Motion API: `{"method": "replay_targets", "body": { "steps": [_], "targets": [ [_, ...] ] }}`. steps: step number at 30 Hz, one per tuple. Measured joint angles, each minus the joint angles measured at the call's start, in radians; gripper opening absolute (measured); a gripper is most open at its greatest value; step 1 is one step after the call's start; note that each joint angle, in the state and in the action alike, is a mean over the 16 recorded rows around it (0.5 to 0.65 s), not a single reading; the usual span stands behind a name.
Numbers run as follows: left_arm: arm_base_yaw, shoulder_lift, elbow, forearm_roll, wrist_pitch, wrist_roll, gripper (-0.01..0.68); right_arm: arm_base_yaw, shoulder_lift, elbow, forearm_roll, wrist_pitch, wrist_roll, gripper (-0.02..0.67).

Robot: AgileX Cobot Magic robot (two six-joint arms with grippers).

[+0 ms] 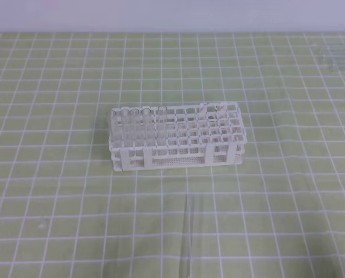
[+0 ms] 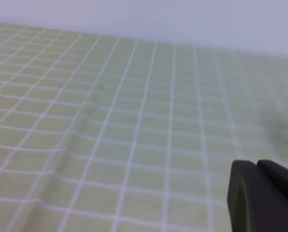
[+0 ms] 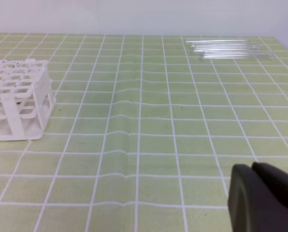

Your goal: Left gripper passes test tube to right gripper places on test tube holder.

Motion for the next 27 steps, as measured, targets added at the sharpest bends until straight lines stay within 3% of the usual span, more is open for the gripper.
{"method": "replay_targets", "body": {
  "steps": [8,18,27],
  "targets": [
    [0.000,0.004,-0.002,-0.100,-0.098,-0.034,-0.002,0.000,0.000,0.000,0.000,0.000,0.000,-0.018],
    [0.000,0.002,-0.002,-0.102,-0.266,-0.056,-0.002,0.000,0.000,0.000,0.000,0.000,0.000,-0.018],
    [0.000,0.005,-0.004,-0.131,-0.488,-0.256,-0.002,0.000,0.000,0.000,0.000,0.000,0.000,-0.018]
  ]
}}
